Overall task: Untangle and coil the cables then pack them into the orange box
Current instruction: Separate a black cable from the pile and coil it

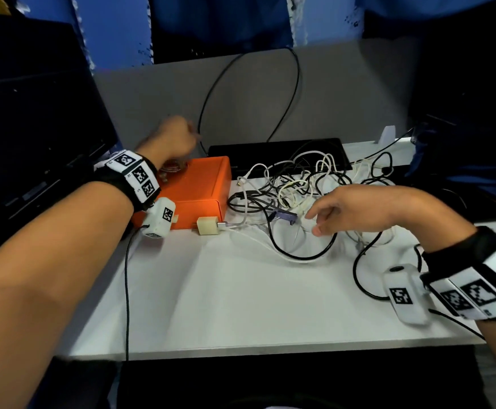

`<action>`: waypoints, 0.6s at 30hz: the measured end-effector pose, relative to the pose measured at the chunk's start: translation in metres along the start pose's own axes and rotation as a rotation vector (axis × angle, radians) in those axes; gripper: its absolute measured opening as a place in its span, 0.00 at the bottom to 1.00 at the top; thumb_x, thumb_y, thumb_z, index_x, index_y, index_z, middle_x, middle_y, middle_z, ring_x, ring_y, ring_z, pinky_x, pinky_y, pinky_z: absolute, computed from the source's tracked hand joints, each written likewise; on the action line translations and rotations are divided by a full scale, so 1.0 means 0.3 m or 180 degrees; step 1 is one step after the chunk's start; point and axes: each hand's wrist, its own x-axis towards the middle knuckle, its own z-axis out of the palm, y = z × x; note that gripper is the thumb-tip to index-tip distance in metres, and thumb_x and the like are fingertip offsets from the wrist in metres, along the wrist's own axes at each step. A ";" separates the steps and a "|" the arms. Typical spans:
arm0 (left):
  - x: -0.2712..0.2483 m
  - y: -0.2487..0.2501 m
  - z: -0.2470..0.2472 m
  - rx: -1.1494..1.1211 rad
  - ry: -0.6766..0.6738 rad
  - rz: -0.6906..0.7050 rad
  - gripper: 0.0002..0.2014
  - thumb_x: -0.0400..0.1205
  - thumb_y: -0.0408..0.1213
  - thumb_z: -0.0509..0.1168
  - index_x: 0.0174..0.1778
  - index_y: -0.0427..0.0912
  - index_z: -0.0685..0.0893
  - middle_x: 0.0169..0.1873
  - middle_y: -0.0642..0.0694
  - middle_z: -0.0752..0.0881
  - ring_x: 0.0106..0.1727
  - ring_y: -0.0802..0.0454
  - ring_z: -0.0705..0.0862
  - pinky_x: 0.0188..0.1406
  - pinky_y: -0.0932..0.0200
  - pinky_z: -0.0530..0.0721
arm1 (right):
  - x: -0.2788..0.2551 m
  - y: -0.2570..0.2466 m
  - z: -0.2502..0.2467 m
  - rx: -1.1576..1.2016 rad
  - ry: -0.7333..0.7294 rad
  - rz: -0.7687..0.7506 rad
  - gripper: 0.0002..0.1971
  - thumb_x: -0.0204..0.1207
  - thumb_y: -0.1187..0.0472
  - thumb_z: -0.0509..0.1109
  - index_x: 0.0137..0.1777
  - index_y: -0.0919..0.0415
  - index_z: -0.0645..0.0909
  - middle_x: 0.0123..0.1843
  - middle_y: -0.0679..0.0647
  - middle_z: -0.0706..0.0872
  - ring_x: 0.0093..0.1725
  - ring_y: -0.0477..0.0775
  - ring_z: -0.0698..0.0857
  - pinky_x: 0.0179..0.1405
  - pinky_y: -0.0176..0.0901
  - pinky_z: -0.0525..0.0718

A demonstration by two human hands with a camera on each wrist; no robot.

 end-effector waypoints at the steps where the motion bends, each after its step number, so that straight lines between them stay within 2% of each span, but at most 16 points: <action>1: -0.026 0.069 -0.004 -0.0133 -0.0082 0.0340 0.15 0.87 0.41 0.68 0.67 0.41 0.87 0.65 0.39 0.88 0.66 0.39 0.85 0.66 0.50 0.81 | 0.002 0.002 -0.002 0.0010 0.0036 0.0018 0.19 0.77 0.36 0.75 0.66 0.36 0.85 0.54 0.39 0.90 0.58 0.47 0.88 0.66 0.56 0.86; 2: -0.059 0.144 -0.001 -0.0267 -0.0294 0.0690 0.13 0.87 0.43 0.68 0.65 0.42 0.89 0.62 0.41 0.90 0.63 0.42 0.86 0.64 0.52 0.81 | -0.001 0.005 -0.004 0.0019 0.0067 0.0034 0.19 0.77 0.36 0.75 0.66 0.37 0.85 0.55 0.39 0.90 0.58 0.47 0.88 0.66 0.57 0.86; 4: -0.132 0.283 0.020 -0.0437 -0.0983 0.1288 0.11 0.87 0.45 0.68 0.60 0.44 0.91 0.54 0.46 0.93 0.54 0.45 0.90 0.60 0.53 0.84 | -0.004 0.004 -0.011 0.0019 0.0124 0.0045 0.20 0.78 0.37 0.74 0.68 0.39 0.85 0.55 0.39 0.89 0.58 0.47 0.88 0.65 0.56 0.87; 6: -0.169 0.390 0.081 -0.0244 -0.1547 0.1739 0.10 0.86 0.45 0.69 0.57 0.46 0.92 0.47 0.52 0.93 0.50 0.50 0.91 0.58 0.54 0.85 | -0.007 -0.001 -0.017 -0.0049 0.0165 0.0060 0.20 0.80 0.38 0.73 0.70 0.42 0.84 0.57 0.40 0.88 0.59 0.47 0.87 0.65 0.54 0.86; 7: -0.181 0.436 0.123 -0.0062 -0.1749 0.1841 0.09 0.86 0.45 0.69 0.57 0.47 0.92 0.44 0.55 0.92 0.49 0.51 0.90 0.56 0.54 0.85 | -0.008 -0.001 -0.019 -0.0126 0.0189 0.0074 0.20 0.81 0.39 0.73 0.70 0.42 0.84 0.58 0.41 0.88 0.59 0.48 0.87 0.66 0.54 0.86; 9: -0.188 0.498 0.224 0.0372 -0.1987 0.1804 0.11 0.84 0.49 0.70 0.54 0.45 0.89 0.43 0.51 0.90 0.47 0.47 0.89 0.54 0.49 0.86 | -0.003 0.004 -0.017 -0.0248 0.0214 0.0111 0.19 0.82 0.40 0.71 0.70 0.43 0.84 0.59 0.41 0.88 0.59 0.48 0.86 0.68 0.52 0.84; 11: -0.202 0.546 0.298 0.0750 -0.1972 0.1719 0.15 0.82 0.51 0.71 0.55 0.43 0.85 0.52 0.45 0.89 0.49 0.42 0.88 0.50 0.44 0.89 | -0.004 0.014 -0.011 -0.0266 0.0207 0.0166 0.18 0.83 0.41 0.71 0.71 0.43 0.83 0.60 0.40 0.87 0.59 0.47 0.85 0.68 0.49 0.83; 13: -0.207 0.568 0.334 0.0858 -0.1702 0.1683 0.18 0.82 0.45 0.71 0.65 0.41 0.82 0.58 0.43 0.87 0.50 0.43 0.85 0.43 0.51 0.83 | -0.006 0.026 -0.011 -0.0266 0.0205 0.0182 0.19 0.83 0.42 0.71 0.72 0.42 0.83 0.62 0.41 0.86 0.61 0.48 0.85 0.70 0.48 0.81; 15: -0.206 0.569 0.337 0.0855 -0.1492 0.1649 0.16 0.84 0.36 0.69 0.67 0.36 0.83 0.58 0.40 0.88 0.52 0.41 0.86 0.40 0.56 0.77 | -0.003 0.037 -0.016 -0.0216 0.0219 0.0184 0.18 0.83 0.42 0.71 0.71 0.42 0.84 0.62 0.42 0.87 0.62 0.48 0.85 0.70 0.47 0.81; 16: -0.197 0.562 0.338 0.0840 -0.1445 0.1602 0.14 0.84 0.34 0.68 0.65 0.35 0.85 0.56 0.39 0.89 0.52 0.41 0.88 0.39 0.56 0.77 | -0.001 0.043 -0.017 -0.0203 0.0220 0.0196 0.18 0.83 0.41 0.71 0.70 0.42 0.84 0.61 0.41 0.87 0.62 0.48 0.85 0.70 0.47 0.81; 18: -0.167 0.537 0.347 0.0581 -0.1365 0.1377 0.12 0.84 0.35 0.70 0.62 0.36 0.86 0.48 0.41 0.91 0.41 0.45 0.88 0.35 0.57 0.82 | 0.003 0.050 -0.020 -0.0232 0.0221 0.0200 0.19 0.82 0.39 0.71 0.70 0.42 0.84 0.59 0.40 0.87 0.62 0.48 0.85 0.69 0.48 0.82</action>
